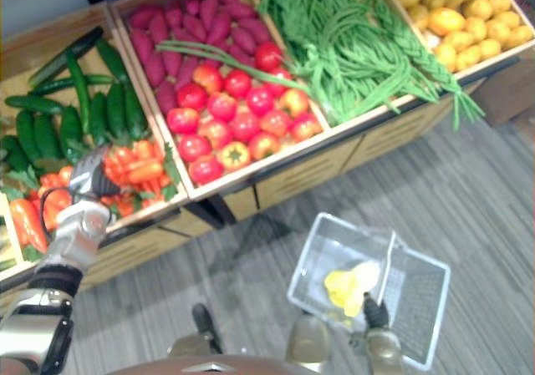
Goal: Pick vegetable in the basket
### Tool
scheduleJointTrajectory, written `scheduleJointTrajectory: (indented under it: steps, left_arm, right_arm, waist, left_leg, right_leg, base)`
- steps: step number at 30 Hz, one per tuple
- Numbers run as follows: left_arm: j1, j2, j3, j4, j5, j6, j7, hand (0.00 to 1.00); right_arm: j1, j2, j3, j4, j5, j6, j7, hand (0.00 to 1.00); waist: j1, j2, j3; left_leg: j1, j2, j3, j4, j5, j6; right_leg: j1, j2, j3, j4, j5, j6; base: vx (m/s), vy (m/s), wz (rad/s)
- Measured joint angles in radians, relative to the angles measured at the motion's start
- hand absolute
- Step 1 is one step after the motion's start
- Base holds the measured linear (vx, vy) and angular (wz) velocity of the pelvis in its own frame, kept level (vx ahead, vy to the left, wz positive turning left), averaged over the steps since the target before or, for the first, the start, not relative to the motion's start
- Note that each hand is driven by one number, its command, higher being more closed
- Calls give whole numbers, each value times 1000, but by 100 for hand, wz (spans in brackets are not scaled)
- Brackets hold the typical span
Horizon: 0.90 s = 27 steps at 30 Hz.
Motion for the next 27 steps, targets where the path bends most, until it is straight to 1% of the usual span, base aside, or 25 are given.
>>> scheduleJointTrajectory:
  steps: [4, 11, 14, 15, 20, 22, 24, 27]
  left_arm:
    - [-17, -1, 0, -4, -1, 1, -11, 0]
    - [-43, -2, 0, -8, -1, 1, -19, 0]
    - [-49, -4, 0, -9, -1, 1, -20, 0]
    - [-51, -5, 0, -14, -1, 0, -19, 100]
    - [-81, -4, 13, -26, -1, 3, 5, 100]
    - [-98, -3, 39, -25, -1, 15, 13, 100]
    - [-122, -1, 38, -23, -1, 31, 12, 100]
    - [-123, 0, 36, -23, -1, 35, 12, 100]
  right_arm:
    - [-1, 1, 1, -29, 0, 1, 2, 100]
    - [-7, 1, 5, -44, 1, 6, 9, 100]
    - [-9, 1, 12, -64, 1, 6, 12, 100]
    - [-10, 1, 12, -72, 1, 6, 14, 100]
    - [-15, 1, 14, -76, 1, 6, 17, 100]
    - [-28, 0, 39, -77, 1, 5, 17, 100]
    - [-28, 1, 46, -77, 1, 5, 17, 100]
    - [-28, 1, 47, -77, 1, 5, 16, 100]
  waist:
    - [3, -5, 4]
    - [8, -16, 26]
    - [17, -22, 42]
    - [18, -24, 49]
    - [26, -28, 57]
    - [28, -29, 59]
    - [28, -29, 61]
    - [29, -29, 61]
  left_leg:
    - [-47, 0, 3, 0, 7, 1]
    - [-46, 3, 19, 0, 7, 1]
    - [-48, 4, 34, 0, 6, 1]
    - [-50, 6, 36, 0, 6, 1]
    - [-57, 10, 44, 0, 7, 1]
    - [-57, 14, 65, 0, 7, 1]
    - [-56, 14, 65, 0, 6, 0]
    - [-53, 16, 67, 0, 6, 0]
  right_leg:
    - [-50, 1, 16, 9, 5, 3]
    - [-61, 5, 35, 15, 6, 3]
    - [-75, 4, 49, 22, 6, 2]
    - [-82, 6, 49, 26, 6, 2]
    - [-96, 10, 58, 31, 7, 1]
    - [-111, 19, 78, 30, 23, 0]
    - [-110, 19, 79, 30, 23, 0]
    - [-109, 21, 80, 30, 23, 0]
  base:
    - [-3, 1, -2]
    - [37, -2, -4]
    - [19, 3, -13]
    - [14, 2, -6]
    - [15, -5, -5]
    - [16, 5, -22]
    - [11, 0, -6]
    - [12, -1, 0]
